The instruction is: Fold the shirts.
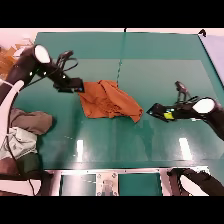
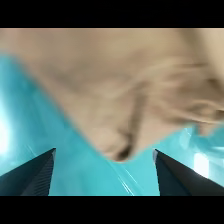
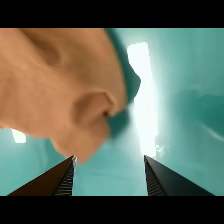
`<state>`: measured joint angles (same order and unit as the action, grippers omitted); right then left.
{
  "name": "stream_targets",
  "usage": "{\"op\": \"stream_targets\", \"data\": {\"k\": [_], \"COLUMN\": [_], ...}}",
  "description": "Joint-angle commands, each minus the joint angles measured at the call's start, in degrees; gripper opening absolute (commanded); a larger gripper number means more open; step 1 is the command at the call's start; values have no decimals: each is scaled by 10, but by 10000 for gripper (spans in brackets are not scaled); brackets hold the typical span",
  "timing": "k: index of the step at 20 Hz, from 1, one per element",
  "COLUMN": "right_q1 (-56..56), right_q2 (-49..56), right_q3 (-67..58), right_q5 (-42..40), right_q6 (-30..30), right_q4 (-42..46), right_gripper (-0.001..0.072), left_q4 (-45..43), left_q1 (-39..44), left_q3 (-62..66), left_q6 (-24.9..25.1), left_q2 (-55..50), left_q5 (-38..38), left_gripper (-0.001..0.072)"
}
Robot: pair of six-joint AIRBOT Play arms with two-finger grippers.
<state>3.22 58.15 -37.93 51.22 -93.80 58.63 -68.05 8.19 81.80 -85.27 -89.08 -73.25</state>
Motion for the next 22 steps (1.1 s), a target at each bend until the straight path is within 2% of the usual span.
{"op": "stream_targets", "data": {"k": [1,2,3,7,10,11,12,13,14,15,17,19,22], "right_q1": [52,55,57,57,56,57,57,56,54,51,46,34,-7], "right_q2": [85,114,142,197,205,205,205,205,205,205,203,191,142], "right_q3": [-3,-17,-33,-87,-97,-97,-97,-97,-97,-101,-116,-151,-240], "right_q5": [-86,-86,-86,-82,-82,-81,-81,-78,-73,-66,-50,-19,39], "right_q6": [0,0,0,10,18,27,31,31,44,56,75,90,101], "right_q4": [-42,-42,-43,-62,-92,-100,-104,-104,-104,-104,-104,-101,-100], "right_gripper": [501,500,492,490,489,422,308,250,106,16,14,14,13], "left_q4": [66,121,172,313,347,348,350,355,353,345,338,321,251], "left_q1": [-36,-36,-36,-36,-27,-21,-15,-15,-17,-21,-31,-42,-49], "left_q3": [-107,-125,-128,-128,-128,-127,-127,-123,-111,-92,-46,16,119], "left_q6": [29,60,91,168,195,196,196,202,214,223,220,194,147], "left_q2": [-1,-4,-16,-81,-103,-108,-110,-110,-110,-108,-99,-75,-20], "left_q5": [163,216,234,217,223,230,240,243,239,225,184,139,90], "left_gripper": [720,720,720,720,720,720,691,471,166,27,25,25,25]}}
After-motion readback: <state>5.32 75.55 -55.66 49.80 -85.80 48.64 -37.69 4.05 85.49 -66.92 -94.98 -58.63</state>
